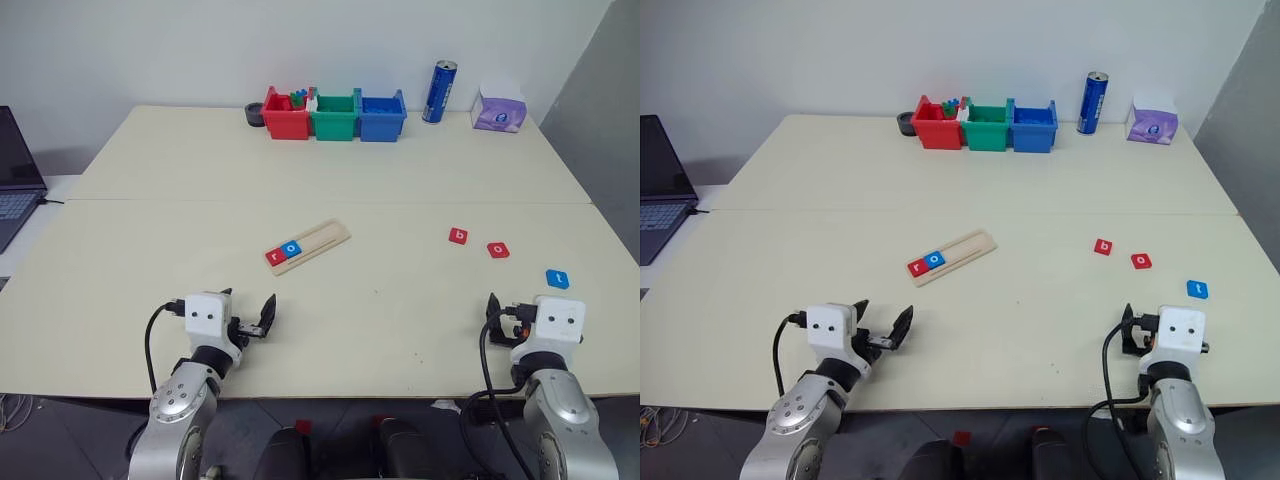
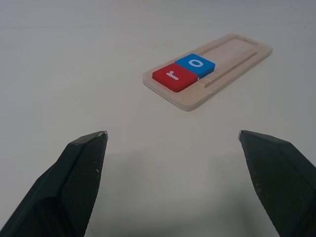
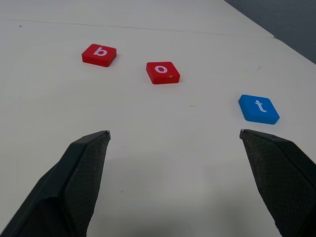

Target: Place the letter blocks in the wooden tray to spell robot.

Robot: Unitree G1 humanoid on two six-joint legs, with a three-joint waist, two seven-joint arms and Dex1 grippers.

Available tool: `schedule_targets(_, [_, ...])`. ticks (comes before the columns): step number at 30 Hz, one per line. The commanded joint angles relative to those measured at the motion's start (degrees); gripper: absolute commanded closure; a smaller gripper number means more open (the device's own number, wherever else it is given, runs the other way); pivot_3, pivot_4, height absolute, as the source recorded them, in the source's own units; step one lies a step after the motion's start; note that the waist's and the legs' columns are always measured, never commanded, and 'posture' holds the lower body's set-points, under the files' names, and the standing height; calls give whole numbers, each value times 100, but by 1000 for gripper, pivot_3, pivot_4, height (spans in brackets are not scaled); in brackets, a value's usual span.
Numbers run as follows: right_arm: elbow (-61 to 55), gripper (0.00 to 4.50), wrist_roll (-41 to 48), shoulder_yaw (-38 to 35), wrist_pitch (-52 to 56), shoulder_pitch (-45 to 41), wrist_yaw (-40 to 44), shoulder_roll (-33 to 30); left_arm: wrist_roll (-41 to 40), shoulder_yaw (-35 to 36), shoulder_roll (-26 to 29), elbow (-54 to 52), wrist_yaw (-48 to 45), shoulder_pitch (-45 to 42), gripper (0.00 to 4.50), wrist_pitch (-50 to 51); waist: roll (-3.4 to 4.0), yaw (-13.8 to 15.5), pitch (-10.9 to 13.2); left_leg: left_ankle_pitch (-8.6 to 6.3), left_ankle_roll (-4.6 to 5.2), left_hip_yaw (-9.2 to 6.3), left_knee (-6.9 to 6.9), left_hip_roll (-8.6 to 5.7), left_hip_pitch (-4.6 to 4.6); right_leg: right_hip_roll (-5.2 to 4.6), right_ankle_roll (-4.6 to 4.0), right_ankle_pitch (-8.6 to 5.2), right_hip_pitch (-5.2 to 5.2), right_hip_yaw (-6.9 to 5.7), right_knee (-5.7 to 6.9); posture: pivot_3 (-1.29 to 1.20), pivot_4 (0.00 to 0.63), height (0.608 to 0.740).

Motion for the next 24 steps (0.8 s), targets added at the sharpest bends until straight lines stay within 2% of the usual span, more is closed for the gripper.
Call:
schedule_targets(1, [-394,25,-151,83,46,9,-107,61,-71,49,22,-219,-45,-16,0,-21,0,-1,0,0,0,0,0,-1,0,0,0,0,0,0,0,0,150,740])
schedule_targets(11, [-593,25,-244,127,77,169,-131,140,-247,142,59,-525,-38,243,0,84,0,-1,0,0,0,0,0,0,0,0,1,-1,0,0,-2,0,150,740])
schedule_targets(24, [-460,25,-199,273,-109,62,4,160,-256,128,23,-508,9,29,0,67,0,-1,0,0,0,-1,-1,-1,0,2,1,-1,0,-1,-2,0,150,740])
